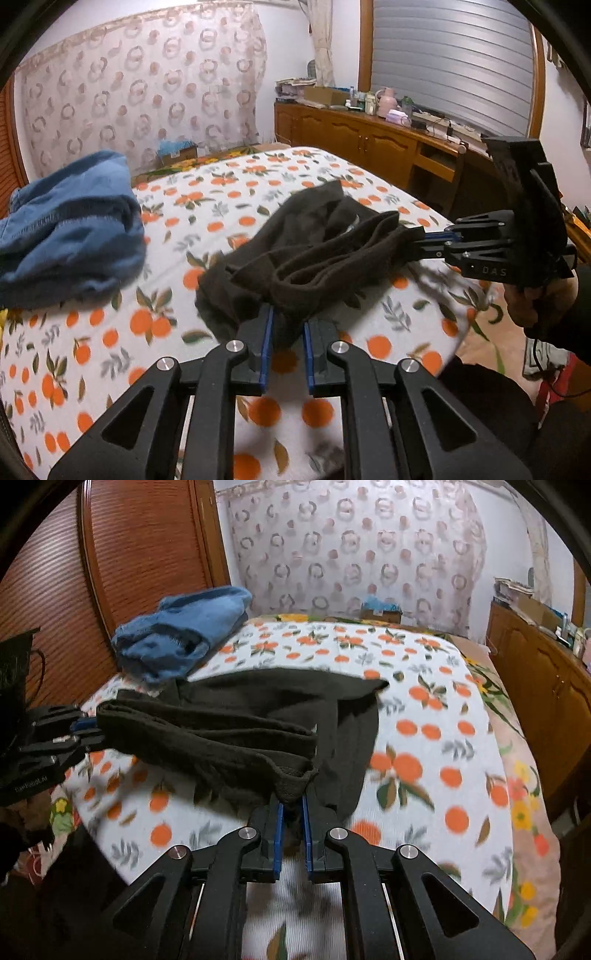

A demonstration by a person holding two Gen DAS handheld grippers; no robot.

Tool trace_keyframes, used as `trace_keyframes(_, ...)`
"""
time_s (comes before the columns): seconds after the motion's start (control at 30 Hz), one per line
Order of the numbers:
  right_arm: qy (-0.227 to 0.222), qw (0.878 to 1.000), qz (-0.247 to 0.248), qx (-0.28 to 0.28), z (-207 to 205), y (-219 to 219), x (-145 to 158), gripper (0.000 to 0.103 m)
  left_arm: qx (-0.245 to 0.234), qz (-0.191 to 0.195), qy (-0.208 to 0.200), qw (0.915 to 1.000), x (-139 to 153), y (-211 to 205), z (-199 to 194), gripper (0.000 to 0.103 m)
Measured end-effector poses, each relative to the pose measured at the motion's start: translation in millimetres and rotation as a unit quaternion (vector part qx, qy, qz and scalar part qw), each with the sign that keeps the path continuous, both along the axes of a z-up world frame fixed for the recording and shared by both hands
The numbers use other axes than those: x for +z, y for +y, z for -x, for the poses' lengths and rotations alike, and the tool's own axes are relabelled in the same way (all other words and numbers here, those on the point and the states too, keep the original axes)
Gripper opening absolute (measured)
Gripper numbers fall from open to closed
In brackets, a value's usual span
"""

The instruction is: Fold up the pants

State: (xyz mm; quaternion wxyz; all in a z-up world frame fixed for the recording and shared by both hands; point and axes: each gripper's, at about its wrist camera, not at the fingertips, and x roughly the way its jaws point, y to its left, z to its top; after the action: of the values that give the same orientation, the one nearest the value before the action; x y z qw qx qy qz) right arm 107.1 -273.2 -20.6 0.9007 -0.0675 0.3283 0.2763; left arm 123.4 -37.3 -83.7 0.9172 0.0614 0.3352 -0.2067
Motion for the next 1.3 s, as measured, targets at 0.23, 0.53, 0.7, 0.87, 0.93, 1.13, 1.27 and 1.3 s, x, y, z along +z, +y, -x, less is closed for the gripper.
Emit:
trace_keyframes(0.23,0.001,1.000,-0.007,-0.009,21.3,-15.0,11.8,0.015,0.010,0.019,0.006,0.9998,6.3,10.3,22.2,0.027)
trace_keyframes(0.53,-0.039,0.998,-0.042,-0.012,27.0,-21.8,39.5,0.019,0.030,0.037,-0.020,0.9987,25.9,30.4,29.1,0.038)
trace_keyframes(0.7,-0.033,0.999,-0.036,-0.007,11.9,-4.7,37.1,0.020,0.035,0.046,-0.017,0.9982,25.5,28.9,12.3,0.039)
trace_keyframes(0.87,0.008,1.000,-0.006,-0.004,7.0,4.3,8.0,0.020,0.031,0.051,-0.001,0.9982,14.7,22.0,4.2,0.040)
trace_keyframes(0.93,0.021,1.000,0.005,-0.002,13.0,3.1,-1.6,0.020,0.031,0.056,0.008,0.9979,10.4,20.6,3.3,0.040)
trace_keyframes(1.13,0.022,1.000,-0.017,-0.011,15.5,-7.3,5.8,0.020,0.016,0.060,0.017,0.9979,6.0,6.8,7.5,0.040)
trace_keyframes(1.27,0.005,0.999,-0.026,-0.018,7.3,-7.2,16.9,0.028,0.011,0.058,0.031,0.9977,-0.8,1.4,8.3,0.040)
trace_keyframes(1.3,0.001,1.000,-0.025,-0.018,7.0,-6.0,18.9,0.031,0.011,0.056,0.035,0.9978,-3.7,0.5,8.6,0.040)
